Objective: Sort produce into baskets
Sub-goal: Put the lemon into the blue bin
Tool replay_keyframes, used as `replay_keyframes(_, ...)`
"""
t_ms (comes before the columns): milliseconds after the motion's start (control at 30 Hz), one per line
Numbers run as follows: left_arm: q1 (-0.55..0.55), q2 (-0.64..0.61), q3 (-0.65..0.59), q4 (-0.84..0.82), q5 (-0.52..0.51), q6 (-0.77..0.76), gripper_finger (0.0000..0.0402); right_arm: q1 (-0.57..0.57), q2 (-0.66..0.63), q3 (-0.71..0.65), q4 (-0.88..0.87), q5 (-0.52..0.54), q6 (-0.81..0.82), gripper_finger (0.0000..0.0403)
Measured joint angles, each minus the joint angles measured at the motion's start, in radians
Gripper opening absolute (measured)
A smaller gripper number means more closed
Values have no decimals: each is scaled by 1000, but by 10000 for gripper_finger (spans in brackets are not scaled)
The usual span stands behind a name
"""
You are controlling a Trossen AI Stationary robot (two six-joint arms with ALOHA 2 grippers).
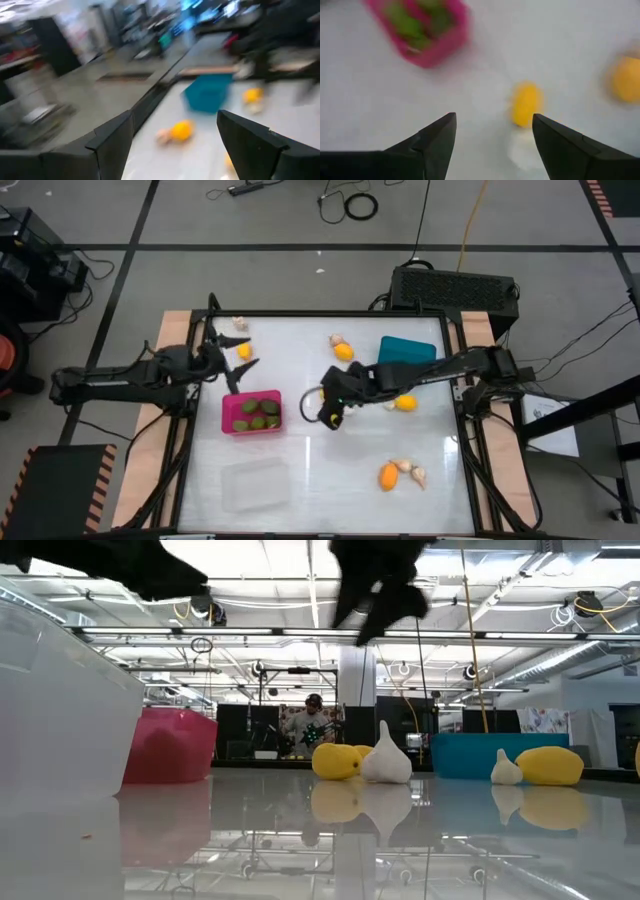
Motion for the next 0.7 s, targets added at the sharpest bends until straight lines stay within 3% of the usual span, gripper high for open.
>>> replay_keyframes(133, 0, -19, -20, 24, 179, -7, 292, 72, 1, -11, -114, 170, 96, 254)
replay_keyframes(267, 0, -12, -21, 17, 275, -27, 292, 129, 9, -77, -103, 211, 177, 254)
replay_keyframes(500, 0, -2, -21, 12, 295, -58, 292, 191, 9, -229, 76, 205, 244, 254)
replay_keyframes(700, 0, 2, -21, 10, 299, -82, 292, 190, -47, -343, 98, 202, 325, 254)
